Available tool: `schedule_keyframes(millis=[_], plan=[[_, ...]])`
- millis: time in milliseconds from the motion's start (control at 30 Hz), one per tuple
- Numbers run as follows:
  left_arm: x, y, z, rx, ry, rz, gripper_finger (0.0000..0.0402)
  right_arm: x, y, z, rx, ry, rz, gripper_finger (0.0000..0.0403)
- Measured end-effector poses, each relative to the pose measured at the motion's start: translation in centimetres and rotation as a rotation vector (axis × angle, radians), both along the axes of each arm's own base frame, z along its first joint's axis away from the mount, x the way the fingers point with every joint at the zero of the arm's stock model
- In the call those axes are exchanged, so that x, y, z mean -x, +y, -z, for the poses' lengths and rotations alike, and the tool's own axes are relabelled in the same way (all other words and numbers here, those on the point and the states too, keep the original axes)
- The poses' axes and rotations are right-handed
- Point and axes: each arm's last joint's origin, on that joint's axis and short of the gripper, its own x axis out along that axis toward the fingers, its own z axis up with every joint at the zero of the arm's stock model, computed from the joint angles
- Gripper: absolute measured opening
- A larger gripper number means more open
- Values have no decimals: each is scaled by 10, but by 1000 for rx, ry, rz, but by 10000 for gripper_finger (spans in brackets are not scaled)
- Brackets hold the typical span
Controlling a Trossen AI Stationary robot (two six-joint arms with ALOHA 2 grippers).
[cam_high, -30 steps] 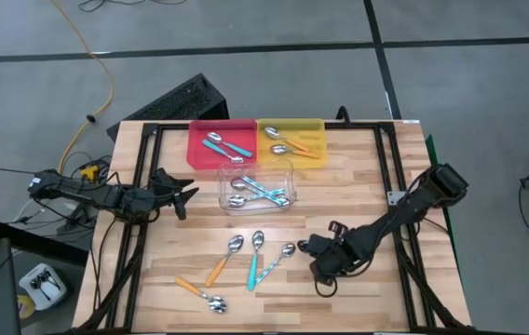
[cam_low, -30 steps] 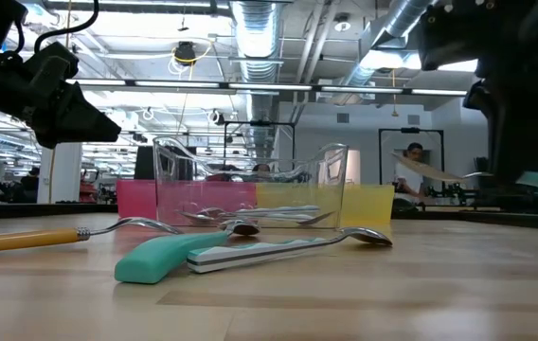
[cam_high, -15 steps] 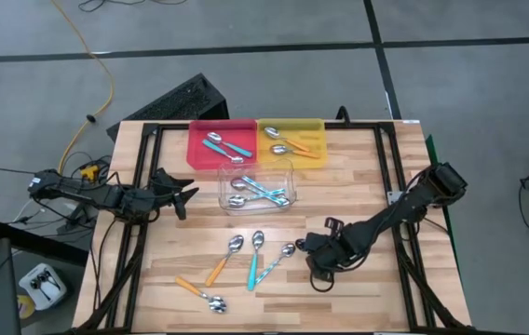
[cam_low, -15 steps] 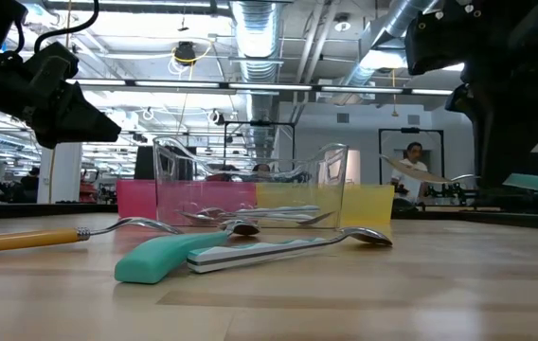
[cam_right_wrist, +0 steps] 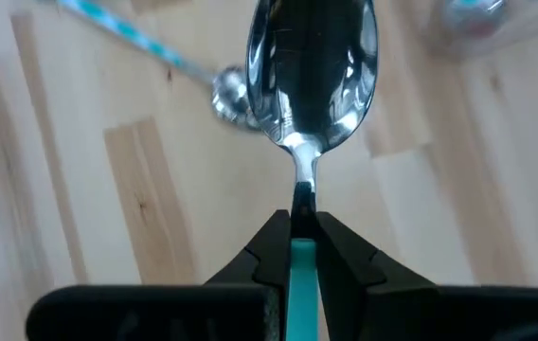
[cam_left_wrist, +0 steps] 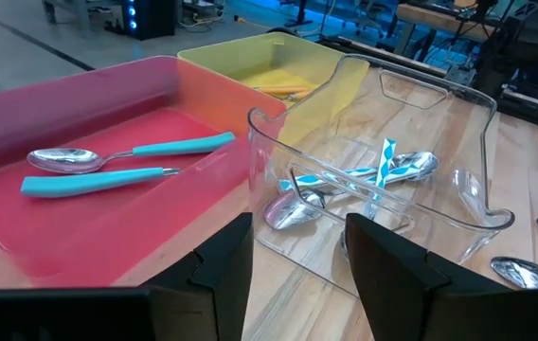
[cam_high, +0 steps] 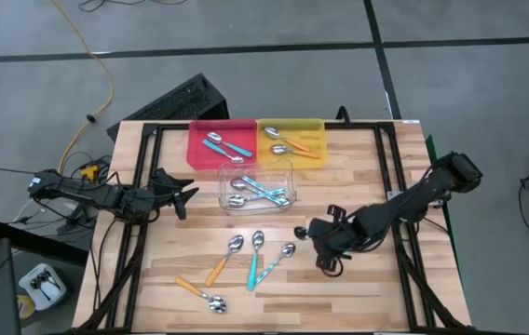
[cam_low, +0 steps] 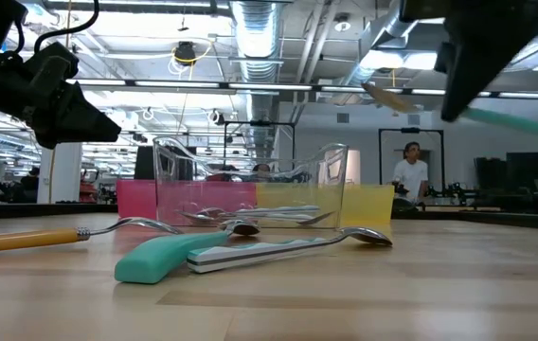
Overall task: Sort silverware by color (type)
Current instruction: Put the light green spoon into the red bin
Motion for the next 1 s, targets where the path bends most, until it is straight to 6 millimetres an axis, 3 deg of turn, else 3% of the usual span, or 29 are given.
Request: schedule_keyframes(millis=[500, 1000], plan=[[0, 0, 0, 15, -10, -6, 153, 3, -27, -23, 99, -85, -18, 58], [0, 0, 0, 21, -13, -8, 153, -30, -66, -38, 235, -296, -127, 59]])
